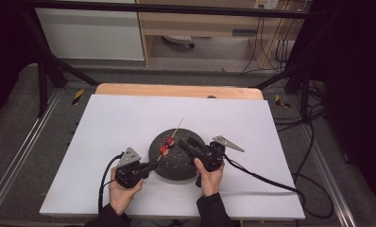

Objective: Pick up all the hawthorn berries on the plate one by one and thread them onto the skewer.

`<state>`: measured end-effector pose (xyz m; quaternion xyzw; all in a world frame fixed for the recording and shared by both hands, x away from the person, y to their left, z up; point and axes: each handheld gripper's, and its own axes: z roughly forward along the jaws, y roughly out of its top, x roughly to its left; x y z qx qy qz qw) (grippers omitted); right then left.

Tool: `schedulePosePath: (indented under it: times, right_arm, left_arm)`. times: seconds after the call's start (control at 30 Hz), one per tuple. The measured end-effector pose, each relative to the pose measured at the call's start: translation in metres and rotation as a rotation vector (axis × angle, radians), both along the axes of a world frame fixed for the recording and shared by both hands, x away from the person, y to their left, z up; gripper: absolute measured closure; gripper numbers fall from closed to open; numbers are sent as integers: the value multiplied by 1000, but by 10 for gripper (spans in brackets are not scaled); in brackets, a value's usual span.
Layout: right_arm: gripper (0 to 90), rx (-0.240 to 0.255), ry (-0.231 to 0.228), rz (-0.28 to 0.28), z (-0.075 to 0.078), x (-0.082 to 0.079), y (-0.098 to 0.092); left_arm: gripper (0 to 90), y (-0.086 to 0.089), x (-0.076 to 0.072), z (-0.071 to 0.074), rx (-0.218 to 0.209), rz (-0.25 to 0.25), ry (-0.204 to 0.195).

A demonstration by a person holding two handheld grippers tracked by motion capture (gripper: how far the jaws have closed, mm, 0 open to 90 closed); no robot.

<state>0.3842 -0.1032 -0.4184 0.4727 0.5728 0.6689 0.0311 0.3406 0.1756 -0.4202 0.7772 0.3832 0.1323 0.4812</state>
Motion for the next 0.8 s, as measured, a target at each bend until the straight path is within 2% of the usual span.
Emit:
schedulePosePath:
  times: [0.2,0.43,0.63,0.7,0.8]
  right_arm:
    - [213,-186,16,76,4,4,-12]
    - [92,-318,43,142,3,8,-17]
    - [63,-409,69,197,2,11,-20]
    - [54,-445,85,203,3,11,-21]
    - [46,-493,92,216,6,14,-19]
  left_arm:
    - [884,23,-6,-1,69,1,3]
    - [884,48,-12,-6,95,10,20]
    - [884,66,-13,-8,95,6,27]
    - [884,69,-14,-9,84,4,29]
    - [883,74,-14,-11,92,5,32]
